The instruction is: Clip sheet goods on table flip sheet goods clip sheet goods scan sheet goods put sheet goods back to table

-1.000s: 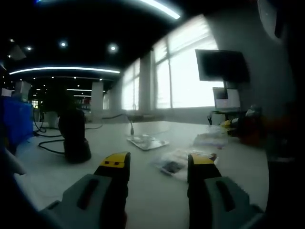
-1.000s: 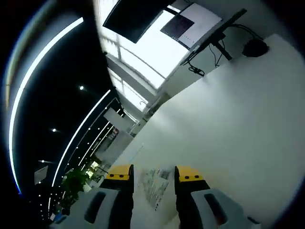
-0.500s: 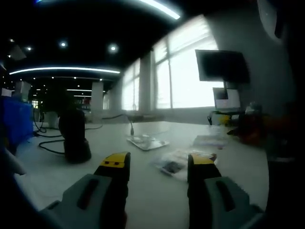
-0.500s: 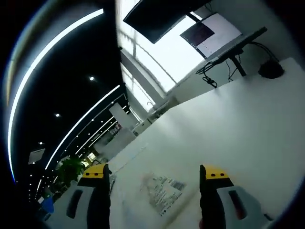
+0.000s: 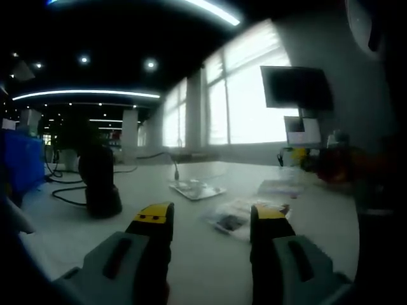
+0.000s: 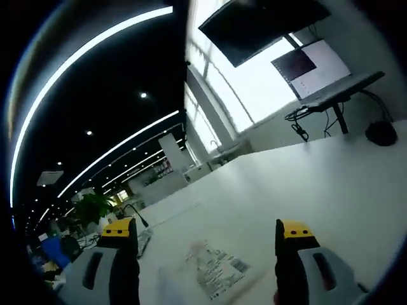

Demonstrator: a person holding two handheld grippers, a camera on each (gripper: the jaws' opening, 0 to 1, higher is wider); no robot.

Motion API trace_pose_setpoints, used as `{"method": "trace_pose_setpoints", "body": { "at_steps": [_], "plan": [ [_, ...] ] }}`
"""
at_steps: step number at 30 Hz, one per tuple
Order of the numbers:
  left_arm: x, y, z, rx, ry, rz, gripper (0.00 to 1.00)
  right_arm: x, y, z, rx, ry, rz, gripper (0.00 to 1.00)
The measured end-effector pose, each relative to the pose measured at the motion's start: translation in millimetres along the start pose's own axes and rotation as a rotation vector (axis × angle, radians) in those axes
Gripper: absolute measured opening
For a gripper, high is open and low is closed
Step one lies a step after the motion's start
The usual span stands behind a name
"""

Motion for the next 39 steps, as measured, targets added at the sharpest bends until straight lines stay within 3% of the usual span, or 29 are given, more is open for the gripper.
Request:
{"method": "trace_pose_setpoints", "body": {
  "at_steps": [3,7,18,28,39],
  "plan": [
    [0.1,-0.4,0,-0.004,0.001,-0.003,0.41,-5,3.1,-2,0.012,0.031,0.028,0.82],
    [-0.5,-0.3,0,-0.004,0.006,-0.003,0.41,-11,8.2,-6,0.044,0.084,0.14,0.82],
    [-0.1,-0.4,0,-0.005,0.004,-0.004,0.41,-23,5.4,-9,0.025,0.211,0.304,0.83],
    [-0.7,0.4,0,0.003,0.004,-0.002,0.41,-41,-18.0,-4,-0.068,0.337,0.416,0.82],
    [-0.6,0.4,0,0.002,0.002,-0.004,0.41,-43,-40.5,-17,-0.154,0.434,0.559,0.78]
  ]
}}
Point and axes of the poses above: the point that each gripper's makers call its tool centre point, and the gripper's own axes: z roughly backward along the fingers, x roughly to its right, y roughly out of its top, the point moved 5 cm from there along z, roughly backward along the fingers, and after that the axes turned 15 degrees about -y, right-handed, at the moved point
